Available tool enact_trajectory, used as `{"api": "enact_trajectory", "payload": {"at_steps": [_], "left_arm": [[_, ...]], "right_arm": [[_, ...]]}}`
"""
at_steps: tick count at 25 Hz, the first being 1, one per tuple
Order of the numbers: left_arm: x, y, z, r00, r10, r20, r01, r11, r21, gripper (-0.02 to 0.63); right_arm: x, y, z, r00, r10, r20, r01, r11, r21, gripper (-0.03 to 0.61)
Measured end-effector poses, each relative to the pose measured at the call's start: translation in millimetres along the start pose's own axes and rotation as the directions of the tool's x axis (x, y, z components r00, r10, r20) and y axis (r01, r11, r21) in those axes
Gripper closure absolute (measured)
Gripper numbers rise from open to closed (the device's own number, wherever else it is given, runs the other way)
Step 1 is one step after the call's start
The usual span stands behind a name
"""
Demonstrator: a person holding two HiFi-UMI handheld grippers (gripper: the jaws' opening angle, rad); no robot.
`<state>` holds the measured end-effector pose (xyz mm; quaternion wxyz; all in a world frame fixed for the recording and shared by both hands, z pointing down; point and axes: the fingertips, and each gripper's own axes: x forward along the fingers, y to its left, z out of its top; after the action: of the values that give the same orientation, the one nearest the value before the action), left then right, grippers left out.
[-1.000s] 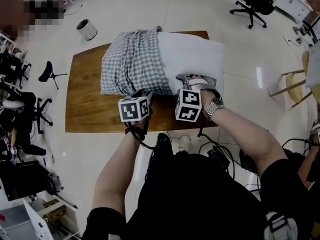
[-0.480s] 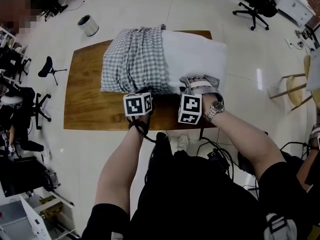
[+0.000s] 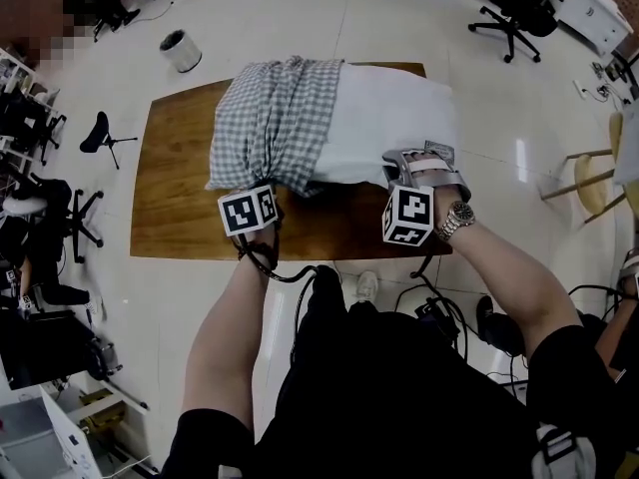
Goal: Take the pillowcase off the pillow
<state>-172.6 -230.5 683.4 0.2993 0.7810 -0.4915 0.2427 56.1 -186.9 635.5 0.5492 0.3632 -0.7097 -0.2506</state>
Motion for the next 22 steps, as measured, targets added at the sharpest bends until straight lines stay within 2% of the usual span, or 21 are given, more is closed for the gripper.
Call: {"api": "enact_trajectory", "payload": {"at_steps": [7, 10, 22], "left_arm": [[-16, 30, 7, 0.999, 0.040, 0.020, -0.039, 0.998, -0.051, 0.606], [-21, 47, 6, 0.998, 0.059, 0.024, -0.057, 0.995, -0.085, 0.606], [-32, 79, 9, 0.995, 0.092, 0.029, -0.088, 0.988, -0.125, 0.607]], "right_arm": [[-23, -5, -13, 1.000, -0.028, 0.013, 0.028, 0.999, -0.020, 0.565], [-26, -1, -18, 1.000, -0.020, 0.018, 0.020, 1.000, -0.018, 0.565], [-33, 3, -33, 0.999, 0.032, 0.026, -0.032, 0.999, 0.017, 0.568]]}}
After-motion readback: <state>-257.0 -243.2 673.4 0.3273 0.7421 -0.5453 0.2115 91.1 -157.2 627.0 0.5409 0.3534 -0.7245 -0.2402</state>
